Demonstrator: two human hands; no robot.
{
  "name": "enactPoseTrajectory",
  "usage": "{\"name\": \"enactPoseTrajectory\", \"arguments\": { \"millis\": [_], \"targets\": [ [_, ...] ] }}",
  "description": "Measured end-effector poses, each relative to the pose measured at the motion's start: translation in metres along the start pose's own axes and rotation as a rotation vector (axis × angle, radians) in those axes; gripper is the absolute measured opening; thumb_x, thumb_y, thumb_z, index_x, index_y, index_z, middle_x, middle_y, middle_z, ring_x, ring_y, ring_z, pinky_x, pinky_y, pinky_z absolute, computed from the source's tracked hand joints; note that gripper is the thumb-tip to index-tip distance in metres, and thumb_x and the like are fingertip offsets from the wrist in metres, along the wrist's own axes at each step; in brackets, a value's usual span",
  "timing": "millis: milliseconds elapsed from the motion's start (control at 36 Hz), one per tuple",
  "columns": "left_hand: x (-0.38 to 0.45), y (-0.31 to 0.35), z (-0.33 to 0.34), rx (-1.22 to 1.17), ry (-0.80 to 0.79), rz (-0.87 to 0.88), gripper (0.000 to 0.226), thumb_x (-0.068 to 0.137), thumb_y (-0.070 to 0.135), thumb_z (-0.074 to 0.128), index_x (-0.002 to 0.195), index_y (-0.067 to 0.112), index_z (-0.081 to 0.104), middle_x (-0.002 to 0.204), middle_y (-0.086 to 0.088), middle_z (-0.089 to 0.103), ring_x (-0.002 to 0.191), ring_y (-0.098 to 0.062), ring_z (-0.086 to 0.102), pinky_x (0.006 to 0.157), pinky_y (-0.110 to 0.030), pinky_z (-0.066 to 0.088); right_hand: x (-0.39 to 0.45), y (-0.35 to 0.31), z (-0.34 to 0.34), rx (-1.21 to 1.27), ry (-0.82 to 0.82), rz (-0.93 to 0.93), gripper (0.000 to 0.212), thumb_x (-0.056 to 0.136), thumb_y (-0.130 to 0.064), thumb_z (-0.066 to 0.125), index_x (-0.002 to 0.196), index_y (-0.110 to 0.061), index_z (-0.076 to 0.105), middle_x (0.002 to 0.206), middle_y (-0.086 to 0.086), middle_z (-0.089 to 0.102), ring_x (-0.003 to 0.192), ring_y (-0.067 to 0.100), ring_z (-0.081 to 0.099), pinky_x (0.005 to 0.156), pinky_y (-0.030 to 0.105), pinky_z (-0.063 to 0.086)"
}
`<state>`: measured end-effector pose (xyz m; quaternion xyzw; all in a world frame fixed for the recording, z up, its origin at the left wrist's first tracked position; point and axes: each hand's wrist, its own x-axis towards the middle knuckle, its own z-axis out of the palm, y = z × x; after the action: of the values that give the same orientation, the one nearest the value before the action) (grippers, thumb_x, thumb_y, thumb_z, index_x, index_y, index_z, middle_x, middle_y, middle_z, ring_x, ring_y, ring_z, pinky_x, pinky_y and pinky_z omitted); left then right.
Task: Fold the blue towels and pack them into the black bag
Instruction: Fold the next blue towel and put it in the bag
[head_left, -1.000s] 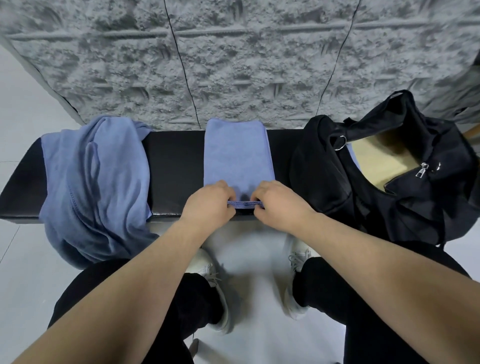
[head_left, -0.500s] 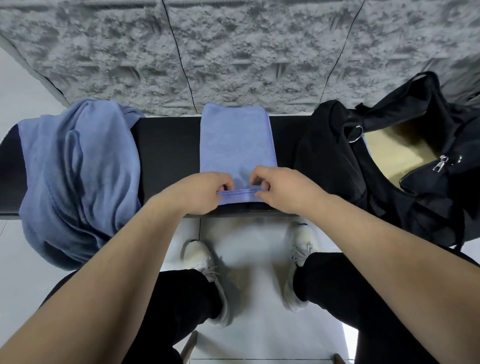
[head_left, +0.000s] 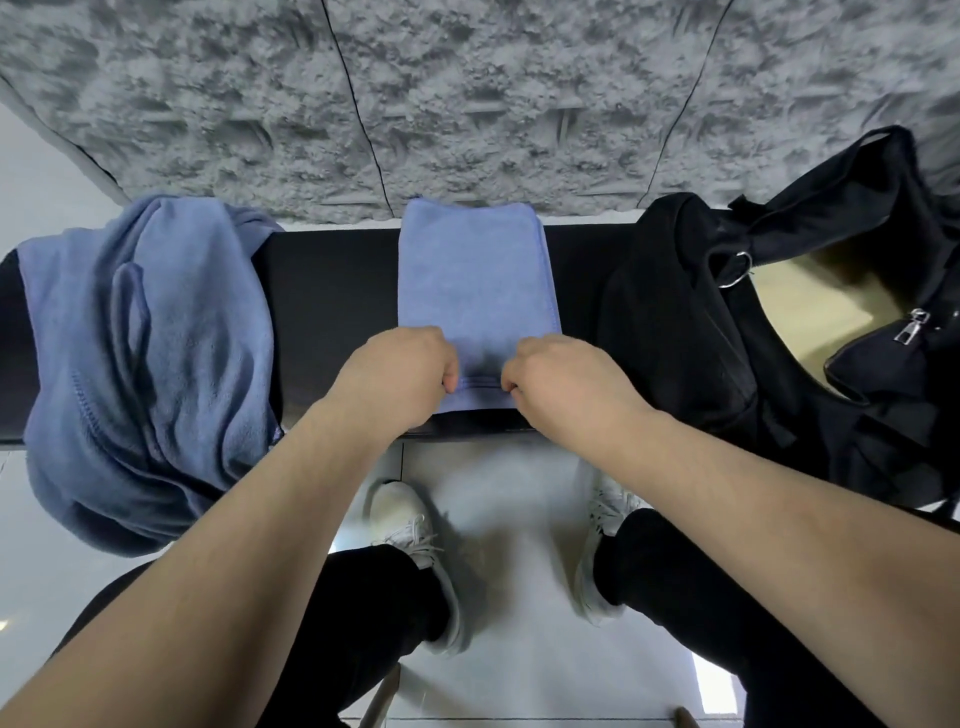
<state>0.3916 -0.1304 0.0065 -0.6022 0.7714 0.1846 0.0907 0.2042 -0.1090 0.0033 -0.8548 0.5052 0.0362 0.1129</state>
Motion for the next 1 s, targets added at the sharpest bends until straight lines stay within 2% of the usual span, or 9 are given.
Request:
{"name": "enactPoseTrajectory", "arguments": {
  "millis": [56, 139, 250, 361, 500, 583, 667, 806, 1000],
  "targets": [
    [0.003, 0.008, -0.003, 0.045, -0.076, -0.07, 0.028, 0.09, 0.008, 0.057, 0.087, 0.036, 0.062, 0.109, 0.007, 0.062, 0.097, -0.021, 0.061, 0.084, -0.033, 0.051, -0.001, -0.003, 0.0, -0.024, -0.009, 0.022, 0.026, 0.094, -0.008, 0.05, 0.108, -0.022, 0.066, 0.099, -0.001, 0.053, 0.079, 0.02, 0.039, 0.06, 0.03, 0.029],
    [0.005, 0.016, -0.006, 0.052, -0.115, -0.121, 0.029, 0.092, 0.009, 0.055, 0.107, 0.029, 0.069, 0.117, 0.003, 0.063, 0.106, -0.024, 0.061, 0.089, -0.032, 0.051, -0.002, -0.005, 0.001, -0.036, -0.019, 0.041, 0.024, 0.092, -0.006, 0.05, 0.107, -0.019, 0.064, 0.091, -0.002, 0.043, 0.075, 0.021, 0.038, 0.053, 0.031, 0.022],
    [-0.006, 0.017, 0.0, 0.087, -0.026, -0.078, 0.031, 0.09, 0.005, 0.052, 0.106, 0.024, 0.07, 0.113, 0.002, 0.065, 0.103, -0.025, 0.061, 0.087, -0.034, 0.052, -0.006, -0.009, 0.003, -0.054, -0.006, 0.042, 0.021, 0.093, -0.007, 0.05, 0.107, -0.015, 0.063, 0.101, 0.002, 0.051, 0.081, 0.02, 0.039, 0.048, 0.03, 0.017],
    [-0.012, 0.018, 0.005, 0.042, 0.016, -0.063, 0.025, 0.087, 0.008, 0.055, 0.102, 0.021, 0.069, 0.108, 0.002, 0.063, 0.096, -0.024, 0.061, 0.083, -0.034, 0.052, -0.01, -0.006, 0.005, -0.018, -0.003, 0.011, 0.021, 0.092, -0.011, 0.05, 0.11, -0.013, 0.06, 0.108, 0.003, 0.054, 0.097, 0.023, 0.051, 0.065, 0.03, 0.033],
    [-0.018, 0.017, 0.009, -0.008, 0.04, -0.033, 0.024, 0.081, 0.012, 0.064, 0.104, 0.02, 0.065, 0.103, 0.002, 0.059, 0.089, -0.023, 0.057, 0.074, -0.034, 0.05, -0.009, -0.003, 0.01, 0.018, 0.08, -0.028, 0.026, 0.064, 0.008, 0.067, 0.085, -0.008, 0.064, 0.079, 0.008, 0.06, 0.069, 0.028, 0.055, 0.055, 0.032, 0.036],
    [-0.018, 0.019, 0.009, -0.018, 0.035, -0.036, 0.028, 0.082, 0.007, 0.061, 0.106, 0.019, 0.064, 0.104, -0.001, 0.059, 0.091, -0.025, 0.057, 0.077, -0.037, 0.052, -0.008, -0.002, 0.01, 0.023, 0.082, -0.017, 0.028, 0.08, 0.002, 0.054, 0.103, -0.01, 0.064, 0.097, 0.008, 0.062, 0.088, 0.029, 0.056, 0.071, 0.036, 0.044],
    [-0.019, 0.021, 0.006, -0.04, 0.07, -0.069, 0.028, 0.08, 0.008, 0.059, 0.105, 0.019, 0.066, 0.102, -0.001, 0.062, 0.091, -0.026, 0.057, 0.078, -0.038, 0.053, -0.007, 0.001, 0.008, 0.066, 0.078, 0.024, 0.033, 0.087, -0.006, 0.048, 0.116, -0.015, 0.061, 0.11, 0.002, 0.061, 0.101, 0.024, 0.053, 0.082, 0.031, 0.042],
    [-0.019, 0.022, 0.002, -0.083, 0.108, -0.119, 0.022, 0.081, 0.013, 0.059, 0.1, 0.019, 0.068, 0.096, -0.001, 0.065, 0.088, -0.023, 0.058, 0.073, -0.036, 0.053, -0.008, 0.005, 0.003, 0.163, 0.058, 0.046, 0.033, 0.09, -0.012, 0.048, 0.12, -0.018, 0.061, 0.113, -0.001, 0.061, 0.106, 0.02, 0.052, 0.079, 0.024, 0.031],
    [-0.013, 0.019, -0.001, -0.114, 0.099, -0.132, 0.012, 0.085, 0.022, 0.058, 0.094, 0.019, 0.066, 0.089, 0.0, 0.062, 0.082, -0.021, 0.055, 0.064, -0.03, 0.044, -0.002, 0.01, 0.002, 0.261, 0.022, 0.114, 0.027, 0.088, -0.013, 0.048, 0.11, -0.021, 0.062, 0.104, -0.003, 0.062, 0.099, 0.02, 0.055, 0.074, 0.026, 0.037]
  ]
}}
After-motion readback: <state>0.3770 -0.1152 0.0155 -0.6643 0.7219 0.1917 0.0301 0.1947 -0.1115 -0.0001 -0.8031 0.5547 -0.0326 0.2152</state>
